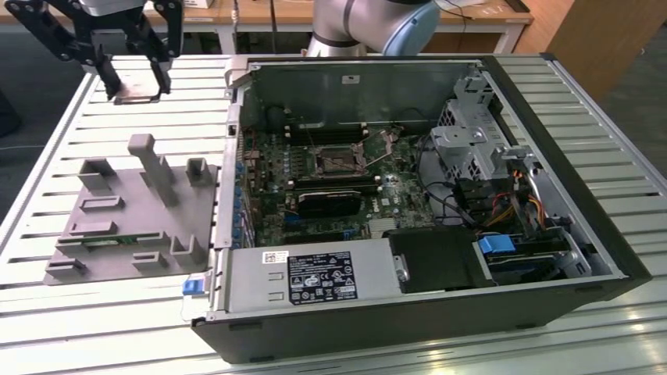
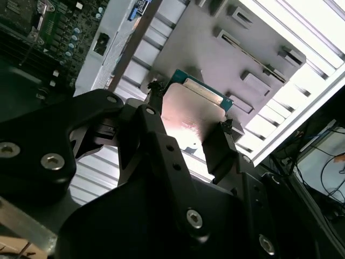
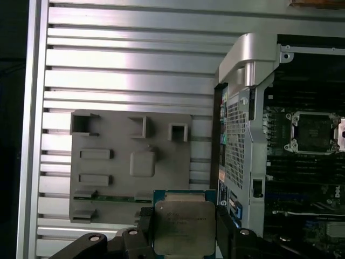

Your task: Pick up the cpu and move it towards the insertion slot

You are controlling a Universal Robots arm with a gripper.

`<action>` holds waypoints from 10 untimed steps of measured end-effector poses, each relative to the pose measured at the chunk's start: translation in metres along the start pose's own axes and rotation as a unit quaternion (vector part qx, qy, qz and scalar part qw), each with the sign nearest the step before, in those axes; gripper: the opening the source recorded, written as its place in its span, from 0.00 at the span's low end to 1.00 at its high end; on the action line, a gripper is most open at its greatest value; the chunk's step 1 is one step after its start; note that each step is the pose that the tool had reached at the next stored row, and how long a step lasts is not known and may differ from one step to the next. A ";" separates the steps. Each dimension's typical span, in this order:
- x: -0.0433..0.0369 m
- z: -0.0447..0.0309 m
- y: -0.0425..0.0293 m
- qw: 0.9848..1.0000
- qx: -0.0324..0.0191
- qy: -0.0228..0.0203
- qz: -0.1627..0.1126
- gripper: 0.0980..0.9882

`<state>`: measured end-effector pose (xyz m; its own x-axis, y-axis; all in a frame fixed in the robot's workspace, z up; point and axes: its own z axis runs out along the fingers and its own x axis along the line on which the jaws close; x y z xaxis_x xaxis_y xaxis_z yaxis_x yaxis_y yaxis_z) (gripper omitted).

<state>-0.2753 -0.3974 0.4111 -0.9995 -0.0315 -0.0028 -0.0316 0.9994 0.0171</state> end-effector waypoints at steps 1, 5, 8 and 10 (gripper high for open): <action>-0.0036 0.0000 -0.0001 1.000 0.000 0.000 0.000 0.50; -0.0182 0.0000 -0.0006 1.000 0.000 0.000 0.000 0.50; -0.0300 0.0001 -0.0010 1.000 0.000 0.001 0.000 0.50; -0.0380 0.0001 -0.0012 1.000 0.000 0.001 0.000 0.50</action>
<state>-0.2373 -0.3974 0.4111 -0.9995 -0.0316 -0.0007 -0.0316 0.9994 0.0172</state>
